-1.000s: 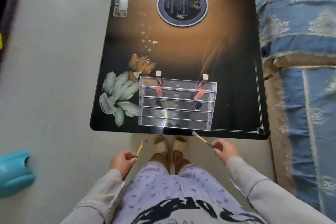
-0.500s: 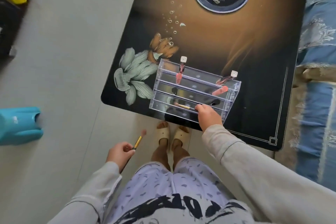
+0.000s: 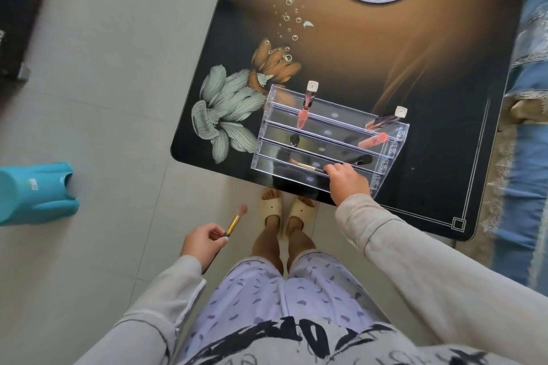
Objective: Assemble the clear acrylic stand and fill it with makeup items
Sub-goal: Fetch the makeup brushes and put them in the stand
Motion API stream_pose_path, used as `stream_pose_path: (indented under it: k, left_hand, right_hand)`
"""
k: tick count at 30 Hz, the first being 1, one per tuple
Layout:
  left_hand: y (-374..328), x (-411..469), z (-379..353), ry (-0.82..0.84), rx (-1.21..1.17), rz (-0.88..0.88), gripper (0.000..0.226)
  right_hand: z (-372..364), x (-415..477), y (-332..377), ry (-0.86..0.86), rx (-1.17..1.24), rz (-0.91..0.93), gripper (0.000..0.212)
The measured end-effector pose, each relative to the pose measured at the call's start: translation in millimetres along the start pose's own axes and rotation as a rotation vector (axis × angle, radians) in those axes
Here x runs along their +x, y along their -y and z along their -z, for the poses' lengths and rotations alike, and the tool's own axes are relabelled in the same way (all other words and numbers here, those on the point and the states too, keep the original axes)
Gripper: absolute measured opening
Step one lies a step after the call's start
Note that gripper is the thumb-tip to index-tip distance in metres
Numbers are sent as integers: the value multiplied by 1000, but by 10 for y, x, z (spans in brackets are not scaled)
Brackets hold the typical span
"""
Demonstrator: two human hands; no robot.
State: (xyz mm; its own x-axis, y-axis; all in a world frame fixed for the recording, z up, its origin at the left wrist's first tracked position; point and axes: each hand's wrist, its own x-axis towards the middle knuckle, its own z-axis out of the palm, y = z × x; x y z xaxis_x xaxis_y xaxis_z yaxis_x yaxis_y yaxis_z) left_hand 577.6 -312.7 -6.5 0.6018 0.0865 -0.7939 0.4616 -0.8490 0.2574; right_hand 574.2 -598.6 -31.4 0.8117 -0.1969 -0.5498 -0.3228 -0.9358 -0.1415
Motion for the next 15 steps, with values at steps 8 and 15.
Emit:
stream_pose_path:
  k: [8,15]
  left_hand:
    - [-153,105,64,11,46,-19,12]
    - [-594,185,-56,53,-230,-17,4]
  right_hand:
    - [-30,-228,-66,-159,187,21,35]
    - [-307,-819,-293,-152,414,-154,30]
